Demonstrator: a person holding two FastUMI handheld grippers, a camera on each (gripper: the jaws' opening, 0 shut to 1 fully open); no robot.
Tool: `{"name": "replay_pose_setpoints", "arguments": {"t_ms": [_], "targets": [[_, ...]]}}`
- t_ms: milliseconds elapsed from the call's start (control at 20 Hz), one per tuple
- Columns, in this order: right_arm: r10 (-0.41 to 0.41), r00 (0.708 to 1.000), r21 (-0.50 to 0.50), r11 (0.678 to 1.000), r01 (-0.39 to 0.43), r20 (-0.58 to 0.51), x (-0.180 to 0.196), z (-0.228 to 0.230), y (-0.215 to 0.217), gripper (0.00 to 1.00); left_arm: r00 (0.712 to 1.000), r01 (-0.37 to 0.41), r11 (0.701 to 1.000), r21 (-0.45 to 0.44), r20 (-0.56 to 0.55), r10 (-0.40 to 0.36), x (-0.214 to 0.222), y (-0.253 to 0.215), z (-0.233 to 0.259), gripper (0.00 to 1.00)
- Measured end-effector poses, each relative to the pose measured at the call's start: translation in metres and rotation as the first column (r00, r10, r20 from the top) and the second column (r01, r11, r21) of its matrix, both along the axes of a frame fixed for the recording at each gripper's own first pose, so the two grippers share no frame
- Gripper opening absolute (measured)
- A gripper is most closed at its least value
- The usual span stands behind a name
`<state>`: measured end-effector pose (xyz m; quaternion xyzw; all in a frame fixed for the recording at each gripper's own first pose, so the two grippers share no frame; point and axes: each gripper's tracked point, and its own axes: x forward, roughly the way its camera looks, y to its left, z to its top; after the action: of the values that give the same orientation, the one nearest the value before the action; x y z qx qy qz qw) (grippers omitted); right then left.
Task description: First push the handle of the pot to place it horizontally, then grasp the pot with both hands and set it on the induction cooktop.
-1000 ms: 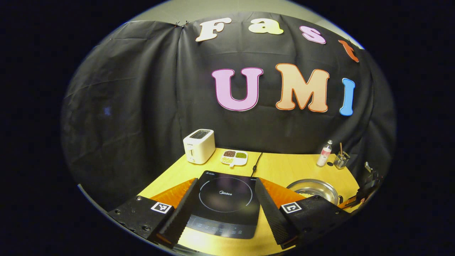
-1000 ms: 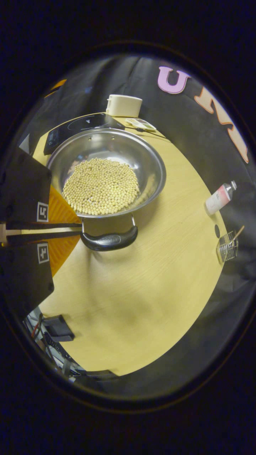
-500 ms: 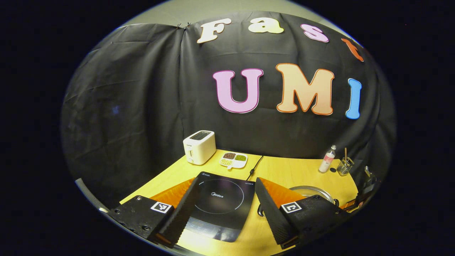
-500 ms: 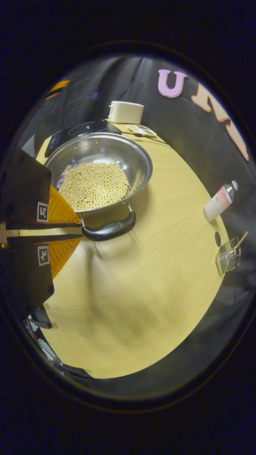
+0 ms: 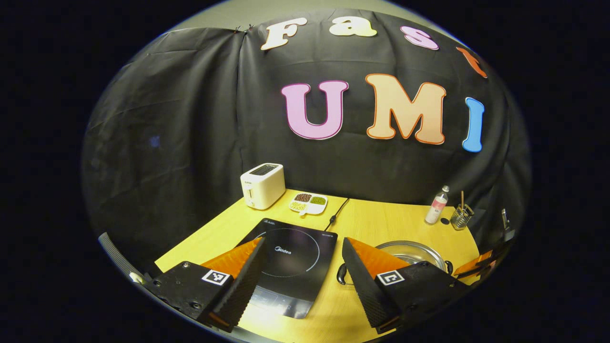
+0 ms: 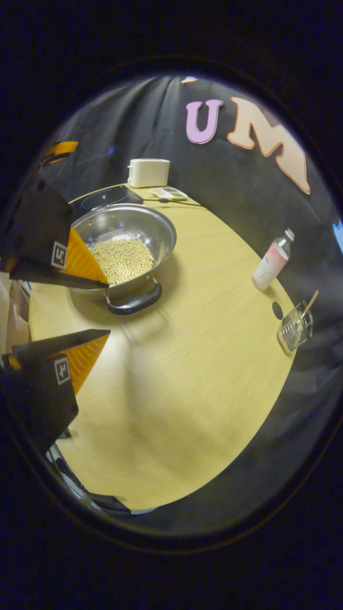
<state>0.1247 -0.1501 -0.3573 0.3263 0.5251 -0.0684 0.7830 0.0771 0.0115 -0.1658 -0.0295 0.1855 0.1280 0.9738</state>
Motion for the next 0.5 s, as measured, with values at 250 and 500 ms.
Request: {"name": "replay_pose_setpoints", "arguments": {"t_ms": [250, 500], "targets": [[0.006, 0.997, 0.048, 0.999, -0.010, 0.079, 0.022, 0.024, 0.002, 0.99, 0.992, 0.073, 0.995, -0.070, -0.098, -0.080, 0.011, -0.028, -0.035, 0.96], [0.055, 0.997, 0.044, 0.997, -0.057, 0.054, 0.031, 0.006, 0.013, 0.99, 0.961, 0.149, 0.977, -0.155, -0.212, -0.180, 0.023, -0.050, -0.070, 0.96]]}}
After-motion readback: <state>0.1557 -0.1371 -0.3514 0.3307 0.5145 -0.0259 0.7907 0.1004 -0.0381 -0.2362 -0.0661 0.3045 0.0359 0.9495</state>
